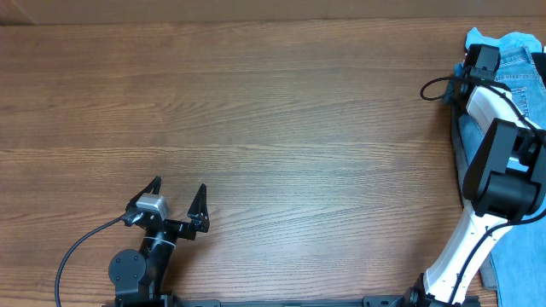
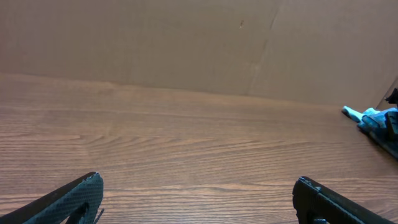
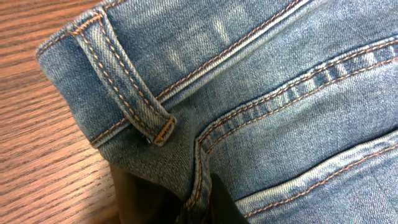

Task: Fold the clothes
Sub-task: 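Close the right gripper on the jeans waistband near the belt loop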

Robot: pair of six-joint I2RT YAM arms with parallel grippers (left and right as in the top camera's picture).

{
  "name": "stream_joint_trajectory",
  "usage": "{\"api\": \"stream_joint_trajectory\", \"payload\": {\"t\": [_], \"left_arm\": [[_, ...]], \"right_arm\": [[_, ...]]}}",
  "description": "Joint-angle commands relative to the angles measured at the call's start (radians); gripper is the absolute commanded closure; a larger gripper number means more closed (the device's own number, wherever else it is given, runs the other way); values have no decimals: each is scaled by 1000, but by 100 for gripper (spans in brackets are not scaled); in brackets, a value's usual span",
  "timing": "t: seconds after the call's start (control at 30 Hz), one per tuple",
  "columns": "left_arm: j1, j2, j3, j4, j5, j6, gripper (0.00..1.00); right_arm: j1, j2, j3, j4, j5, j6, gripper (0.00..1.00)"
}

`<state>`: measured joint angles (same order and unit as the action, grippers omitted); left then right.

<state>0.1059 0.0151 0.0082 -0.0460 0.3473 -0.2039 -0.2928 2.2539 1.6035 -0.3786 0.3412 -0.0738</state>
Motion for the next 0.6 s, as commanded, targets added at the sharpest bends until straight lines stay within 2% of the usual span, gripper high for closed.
{"api": "stream_joint_trajectory", "payload": {"t": [0.0,0.33,0.57], "left_arm": [[-5,-9,-3,-1,8,-6,0],[-5,-9,-3,-1,8,-6,0],[-5,-9,-3,-1,8,-6,0]], "right_arm": [[-24,-63,9,0,13,22,96],[-16,-79,9,-36,-29,23,96],[-10,-174,9,-39,-24,26,96]]}}
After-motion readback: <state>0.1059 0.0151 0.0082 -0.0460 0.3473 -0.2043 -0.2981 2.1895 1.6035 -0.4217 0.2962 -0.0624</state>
